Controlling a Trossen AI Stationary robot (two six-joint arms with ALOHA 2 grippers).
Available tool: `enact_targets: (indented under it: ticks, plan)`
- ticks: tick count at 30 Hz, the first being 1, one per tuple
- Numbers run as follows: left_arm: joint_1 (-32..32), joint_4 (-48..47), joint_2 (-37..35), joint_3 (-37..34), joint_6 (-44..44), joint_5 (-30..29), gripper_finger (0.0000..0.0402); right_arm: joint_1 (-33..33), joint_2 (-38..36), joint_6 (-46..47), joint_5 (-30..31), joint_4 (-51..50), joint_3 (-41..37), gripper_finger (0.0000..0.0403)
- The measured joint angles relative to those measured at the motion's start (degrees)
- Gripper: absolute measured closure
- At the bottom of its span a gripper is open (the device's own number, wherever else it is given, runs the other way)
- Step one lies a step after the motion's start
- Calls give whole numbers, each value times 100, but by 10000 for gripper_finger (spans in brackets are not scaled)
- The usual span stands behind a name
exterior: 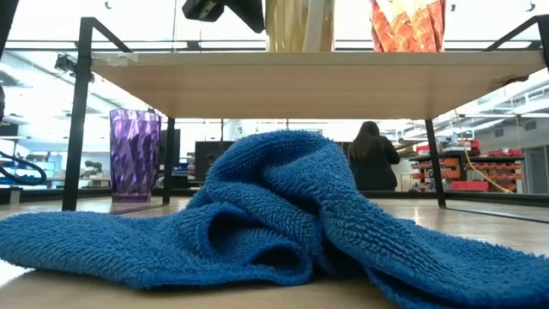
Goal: Stack small to large cups/mugs on shelf
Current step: Put the yellow mug on the shelf, then put the violet cup on the shelf
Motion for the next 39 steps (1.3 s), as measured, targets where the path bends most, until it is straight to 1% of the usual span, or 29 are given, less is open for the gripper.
enact_targets:
  ticks: [6,12,16,20,25,28,33,35,39]
  plan:
    - [0,-2,0,0,0,2,378,2,-2,-107,-129,128,0,403]
    - [0,-2,0,0,3,2,387,1,-2,-79,-155,113,0,403]
    - [-8,-11,0,0,41,2,388,2,-57,119,-163,-203,-7,403]
    - [-49,-31,-20,0,124,33,379,53,-251,321,-244,-411,-7,403]
    - [-83,-131,-60,2,133,228,370,231,-671,326,-536,-396,108,403]
    - [-85,-189,-142,7,155,342,368,353,-985,301,-556,-397,215,403]
    - [-83,-398,-394,9,153,350,372,439,-1654,437,-572,-493,285,396]
    - [-79,-482,-506,9,151,350,377,439,-1923,565,-576,-699,291,395]
    - [-74,-624,-761,7,125,283,385,439,-2379,1088,-581,-1560,291,395]
